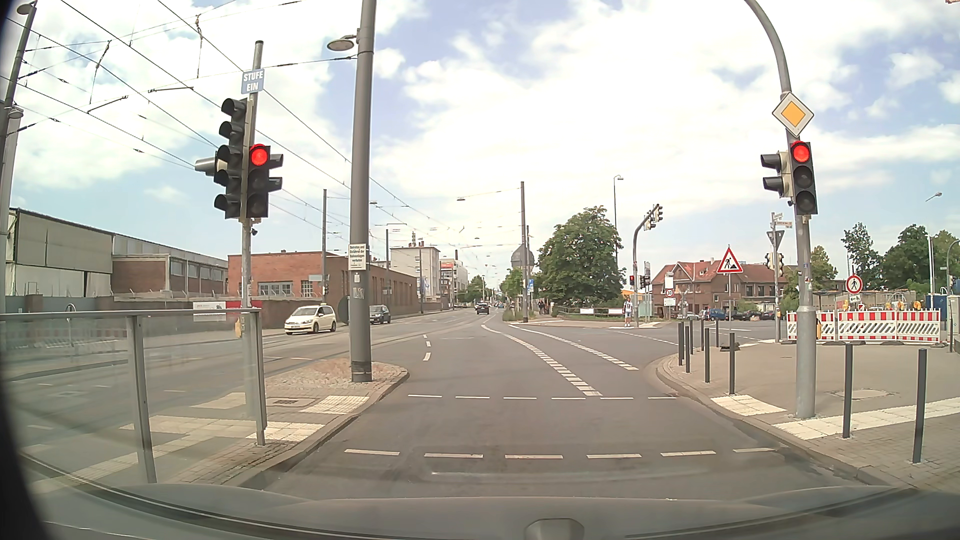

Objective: Follow the waypoints while adhering to traffic rules and regulations

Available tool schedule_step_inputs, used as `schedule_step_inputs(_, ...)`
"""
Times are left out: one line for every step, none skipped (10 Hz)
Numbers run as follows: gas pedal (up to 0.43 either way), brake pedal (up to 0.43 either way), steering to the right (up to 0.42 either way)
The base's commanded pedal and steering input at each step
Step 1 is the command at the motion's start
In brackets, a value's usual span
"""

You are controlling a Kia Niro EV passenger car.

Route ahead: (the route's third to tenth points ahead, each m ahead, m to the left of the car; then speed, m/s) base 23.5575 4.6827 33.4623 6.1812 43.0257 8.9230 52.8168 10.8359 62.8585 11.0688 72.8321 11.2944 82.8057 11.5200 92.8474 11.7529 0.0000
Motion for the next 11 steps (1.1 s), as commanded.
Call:
schedule_step_inputs(0.0,0.293,-0.011)
schedule_step_inputs(0.0,0.299,-0.011)
schedule_step_inputs(0.0,0.299,-0.012)
schedule_step_inputs(0.0,0.293,-0.012)
schedule_step_inputs(0.0,0.293,-0.011)
schedule_step_inputs(0.0,0.299,-0.011)
schedule_step_inputs(0.0,0.293,-0.011)
schedule_step_inputs(0.0,0.299,-0.011)
schedule_step_inputs(0.0,0.293,-0.012)
schedule_step_inputs(0.0,0.293,-0.012)
schedule_step_inputs(0.0,0.299,-0.012)
